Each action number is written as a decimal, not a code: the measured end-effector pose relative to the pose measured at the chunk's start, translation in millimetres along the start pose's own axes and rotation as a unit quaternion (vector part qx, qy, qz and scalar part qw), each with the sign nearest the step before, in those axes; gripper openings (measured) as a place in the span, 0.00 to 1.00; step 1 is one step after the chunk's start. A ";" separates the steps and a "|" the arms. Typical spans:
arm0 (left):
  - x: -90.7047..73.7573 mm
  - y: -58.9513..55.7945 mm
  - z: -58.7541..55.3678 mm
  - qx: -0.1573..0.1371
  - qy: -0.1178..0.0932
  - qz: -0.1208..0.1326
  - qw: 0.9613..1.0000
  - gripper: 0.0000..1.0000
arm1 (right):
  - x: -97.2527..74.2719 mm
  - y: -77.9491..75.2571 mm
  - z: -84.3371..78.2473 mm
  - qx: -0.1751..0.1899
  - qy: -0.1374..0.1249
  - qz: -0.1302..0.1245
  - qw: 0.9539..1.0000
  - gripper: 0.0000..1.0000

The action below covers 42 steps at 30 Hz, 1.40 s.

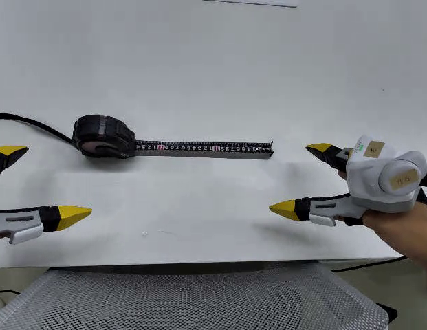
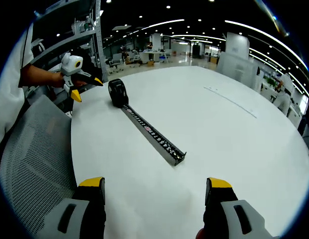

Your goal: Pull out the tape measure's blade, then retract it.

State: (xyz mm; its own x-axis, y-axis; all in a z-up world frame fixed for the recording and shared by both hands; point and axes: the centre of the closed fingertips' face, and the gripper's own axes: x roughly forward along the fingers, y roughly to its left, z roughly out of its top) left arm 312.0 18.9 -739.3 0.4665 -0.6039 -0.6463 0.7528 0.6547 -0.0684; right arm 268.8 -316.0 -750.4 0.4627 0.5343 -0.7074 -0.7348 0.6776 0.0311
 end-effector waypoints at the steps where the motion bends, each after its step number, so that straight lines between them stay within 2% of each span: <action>1: -0.3 -1.4 0.3 0.001 -0.004 0.003 1.000 0.89 | -1.7 0.8 2.2 0.008 -0.007 -0.001 1.000 0.84; 6: -2.5 -8.4 -2.9 -0.009 -0.009 0.004 1.000 0.92 | -7.0 4.6 3.5 0.012 -0.017 -0.009 1.000 0.86; 15: -11.0 -8.3 -0.4 -0.021 -0.026 0.021 0.999 0.94 | -13.4 8.5 -3.5 0.024 -0.022 -0.018 0.999 0.89; 17: -10.7 -9.6 -0.9 -0.025 -0.028 0.019 0.999 0.94 | -14.3 9.1 -5.2 0.028 -0.025 -0.021 0.999 0.89; 19: -10.8 -10.6 -2.2 -0.019 -0.030 0.024 0.999 0.94 | -14.0 9.5 -5.9 0.031 -0.028 -0.023 0.999 0.89; 21: -9.9 -11.3 -5.5 -0.021 -0.026 0.022 0.999 0.94 | -13.6 11.1 -6.4 0.029 -0.025 -0.020 0.999 0.89; 26: -13.0 -13.3 -6.2 -0.020 -0.033 0.025 0.999 0.93 | -14.4 13.5 -8.0 0.031 -0.027 -0.020 0.999 0.89; 30: -13.6 -14.0 -7.9 -0.030 -0.034 0.026 0.999 0.96 | -14.4 17.5 -10.8 0.035 -0.026 -0.015 0.999 0.90; 36: -16.6 -17.4 -4.6 -0.044 -0.049 0.028 0.997 0.97 | -17.2 19.7 -14.4 0.039 -0.026 -0.015 0.999 0.90; 42: -18.6 -20.7 -2.7 -0.045 -0.054 0.027 0.997 0.97 | -19.6 22.8 -18.1 0.043 -0.026 -0.017 0.999 0.90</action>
State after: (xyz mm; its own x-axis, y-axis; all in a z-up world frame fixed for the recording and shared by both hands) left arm 286.5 17.9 -727.9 0.5565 -0.6086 -0.5656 0.6829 0.7228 -0.1060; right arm 234.0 -320.2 -748.6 0.5129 0.5341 -0.6721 -0.6736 0.7357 0.0706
